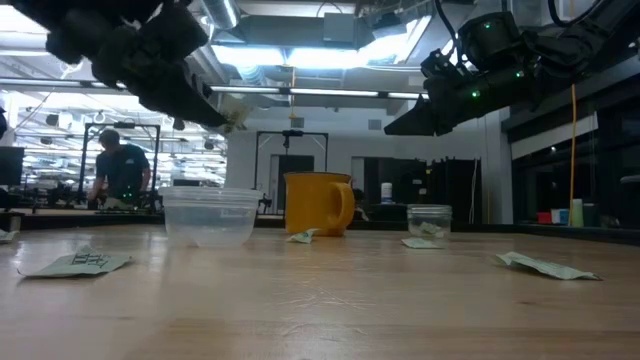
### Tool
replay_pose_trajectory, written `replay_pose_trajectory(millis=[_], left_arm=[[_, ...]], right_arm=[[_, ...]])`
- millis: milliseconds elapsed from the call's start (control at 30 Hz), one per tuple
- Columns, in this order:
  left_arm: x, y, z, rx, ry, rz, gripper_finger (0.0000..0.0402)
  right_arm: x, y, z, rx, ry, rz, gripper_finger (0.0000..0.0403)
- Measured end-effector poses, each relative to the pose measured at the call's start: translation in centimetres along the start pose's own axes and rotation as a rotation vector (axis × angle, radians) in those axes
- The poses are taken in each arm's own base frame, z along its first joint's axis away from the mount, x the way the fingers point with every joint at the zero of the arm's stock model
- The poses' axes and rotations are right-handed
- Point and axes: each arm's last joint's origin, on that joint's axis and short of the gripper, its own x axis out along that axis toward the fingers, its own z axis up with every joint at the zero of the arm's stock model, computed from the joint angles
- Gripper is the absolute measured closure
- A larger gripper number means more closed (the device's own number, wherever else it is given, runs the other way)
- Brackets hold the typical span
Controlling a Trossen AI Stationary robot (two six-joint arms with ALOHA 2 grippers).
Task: Pick and place Stevia / Truvia into bins
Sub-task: Put the stevia packet into the transparent container
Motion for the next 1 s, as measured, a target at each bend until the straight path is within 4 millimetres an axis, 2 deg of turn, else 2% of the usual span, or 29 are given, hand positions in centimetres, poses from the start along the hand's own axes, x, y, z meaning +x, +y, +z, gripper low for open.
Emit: replay_pose_trajectory(millis=[467,700,1000], left_arm=[[2.5,-3.4,3.5,-0.208,0.362,0.061,0.0400],[4.1,-4.2,3.7,-0.307,0.507,0.115,0.0400],[5.3,-4.5,3.1,-0.391,0.548,0.151,0.0400]], right_arm=[[0.0,0.0,0.0,-0.002,0.000,0.000,0.0377],[0.0,0.0,0.0,-0.002,0.000,0.000,0.0377],[0.0,0.0,0.0,-0.002,0.000,0.000,0.0377]])
